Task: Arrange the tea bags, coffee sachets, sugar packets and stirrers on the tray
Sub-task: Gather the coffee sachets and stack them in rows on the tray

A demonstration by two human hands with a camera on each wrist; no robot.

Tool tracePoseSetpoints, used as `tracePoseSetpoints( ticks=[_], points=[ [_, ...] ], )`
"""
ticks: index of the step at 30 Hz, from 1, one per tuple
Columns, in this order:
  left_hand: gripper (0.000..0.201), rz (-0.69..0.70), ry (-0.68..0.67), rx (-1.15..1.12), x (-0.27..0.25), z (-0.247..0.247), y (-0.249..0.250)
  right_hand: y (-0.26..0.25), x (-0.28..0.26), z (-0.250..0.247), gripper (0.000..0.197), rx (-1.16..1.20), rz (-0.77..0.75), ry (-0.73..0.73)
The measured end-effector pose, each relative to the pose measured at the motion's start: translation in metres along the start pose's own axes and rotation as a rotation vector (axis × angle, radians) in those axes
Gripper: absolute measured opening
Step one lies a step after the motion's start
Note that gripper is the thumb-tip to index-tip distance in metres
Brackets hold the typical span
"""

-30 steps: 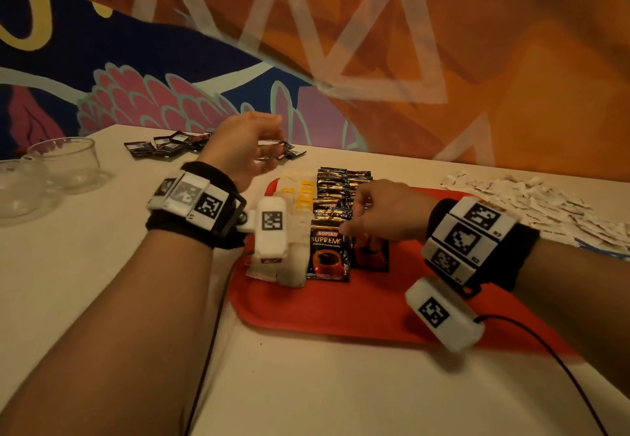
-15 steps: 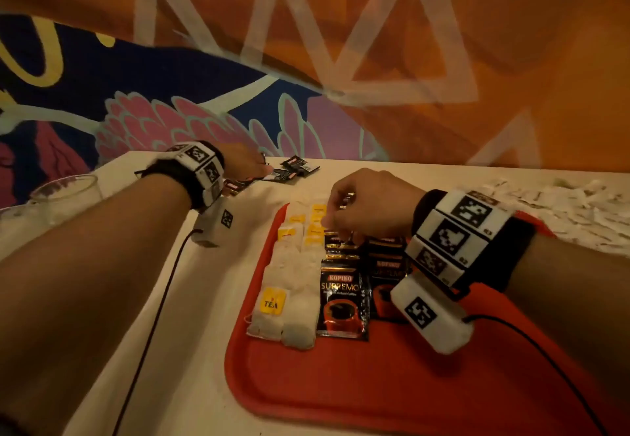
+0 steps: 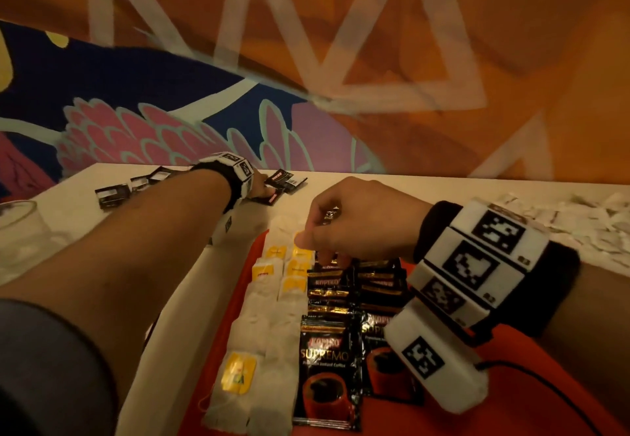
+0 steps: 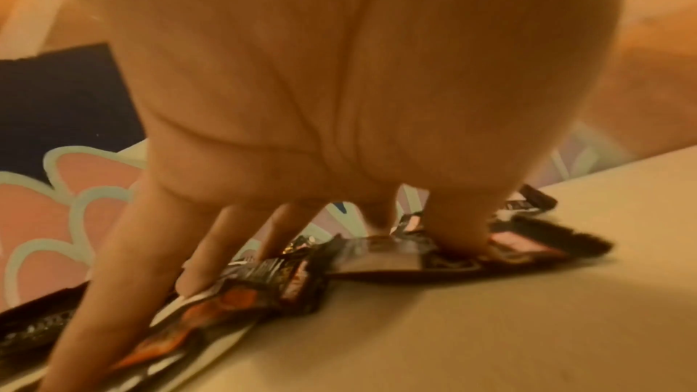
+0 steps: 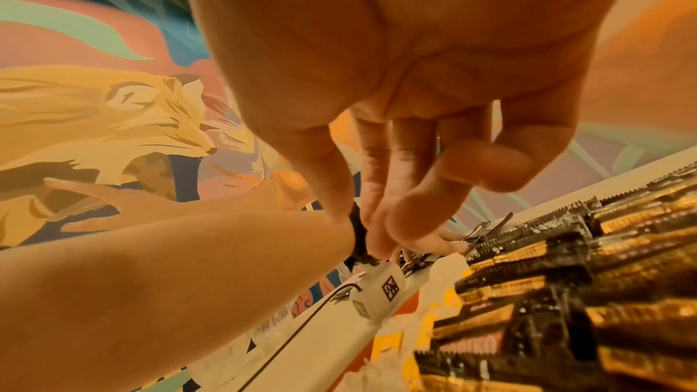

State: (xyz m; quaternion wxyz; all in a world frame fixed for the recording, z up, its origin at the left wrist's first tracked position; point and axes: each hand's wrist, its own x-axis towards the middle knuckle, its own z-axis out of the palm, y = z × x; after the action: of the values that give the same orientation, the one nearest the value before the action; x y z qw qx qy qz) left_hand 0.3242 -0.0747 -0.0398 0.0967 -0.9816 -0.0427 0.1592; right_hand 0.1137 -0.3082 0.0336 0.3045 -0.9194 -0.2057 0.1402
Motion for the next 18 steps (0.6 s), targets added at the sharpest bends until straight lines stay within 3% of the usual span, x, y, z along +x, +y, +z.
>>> tracePoseSetpoints(
  ticks=[5,8,11,18],
  points=[
    [0.053,0.017,0.055,0.163,-0.046,0.009,-0.006,0.0,-0.003,0.006,0.023,-0.04,0.007,-0.013],
    [0.058,0.044,0.064,0.208,-0.078,0.023,-0.019,-0.007,-0.006,0.011,0.024,-0.062,0.002,-0.021],
    [0.066,0.058,0.087,0.1,-0.097,0.033,-0.028,-0.018,-0.012,0.014,0.023,-0.071,-0.013,-0.03],
    [0.078,0.143,0.171,0.149,-0.077,0.018,-0.002,-0.019,-0.027,0.007,0.023,-0.068,-0.046,-0.03]
  ],
)
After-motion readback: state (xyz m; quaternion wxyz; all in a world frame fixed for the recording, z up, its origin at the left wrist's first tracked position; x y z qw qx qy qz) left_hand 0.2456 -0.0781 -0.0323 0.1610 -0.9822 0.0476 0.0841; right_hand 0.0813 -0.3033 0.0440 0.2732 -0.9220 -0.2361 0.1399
